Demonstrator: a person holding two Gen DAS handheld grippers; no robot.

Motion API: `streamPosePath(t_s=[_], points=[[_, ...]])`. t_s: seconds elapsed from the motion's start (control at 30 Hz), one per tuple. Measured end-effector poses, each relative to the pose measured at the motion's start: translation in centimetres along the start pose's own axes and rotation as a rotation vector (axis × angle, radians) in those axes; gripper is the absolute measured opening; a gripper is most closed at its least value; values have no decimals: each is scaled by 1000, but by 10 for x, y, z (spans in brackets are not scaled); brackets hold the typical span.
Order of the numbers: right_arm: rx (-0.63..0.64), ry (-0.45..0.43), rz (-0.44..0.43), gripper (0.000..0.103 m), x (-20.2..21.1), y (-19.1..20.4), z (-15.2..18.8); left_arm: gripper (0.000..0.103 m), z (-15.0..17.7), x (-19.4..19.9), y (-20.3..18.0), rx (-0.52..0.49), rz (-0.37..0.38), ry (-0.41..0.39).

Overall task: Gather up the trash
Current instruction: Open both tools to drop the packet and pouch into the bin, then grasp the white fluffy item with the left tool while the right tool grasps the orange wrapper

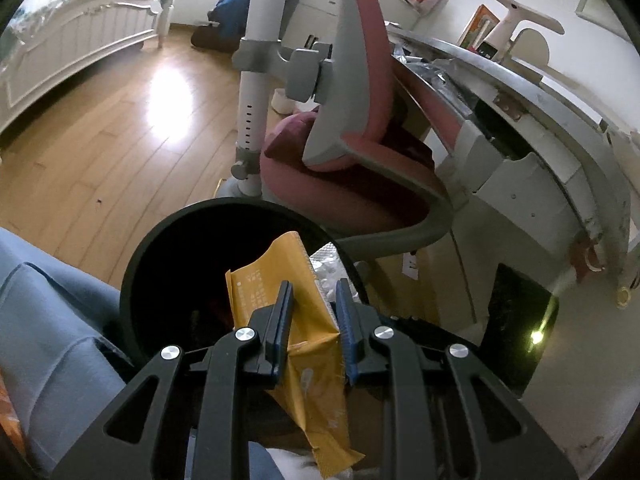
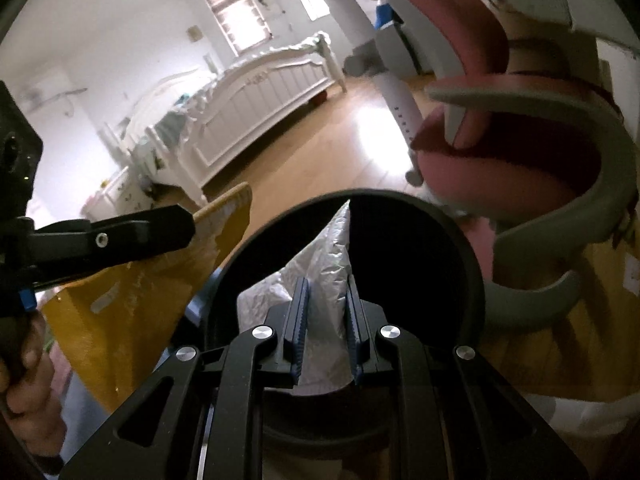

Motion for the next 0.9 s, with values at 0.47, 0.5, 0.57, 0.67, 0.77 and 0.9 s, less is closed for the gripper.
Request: streamPosePath(t_s=[0.47, 0.5, 0.57, 0.67, 0.77, 0.9], points=[[14, 0, -33, 66, 13, 24, -1, 80, 14, 67, -5, -44, -133, -102], [28, -5, -50, 66, 16, 32, -2, 80, 19, 79, 3, -29, -154, -116], [57, -6, -97, 66, 20, 48, -5, 80, 25, 95, 18, 3, -187, -133], [113, 6, -182, 66, 23, 79, -10, 80, 38, 122, 51, 81, -230, -162], [160, 39, -312, 65, 21, 118, -16, 80, 49, 145, 89, 168, -278, -186], [204, 121, -430, 54, 4, 168, -22, 80, 55, 153, 130, 236, -293, -157]])
Point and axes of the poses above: each gripper's, at about its wrist camera, not at the fingertips, and x roughly against the way its jaws point, y to its left, z to its underside, the point moved 1 cm from there along -x, roughly the way its jaws point, and after that the axes turned 6 degrees about y, right-handed, at the moved point
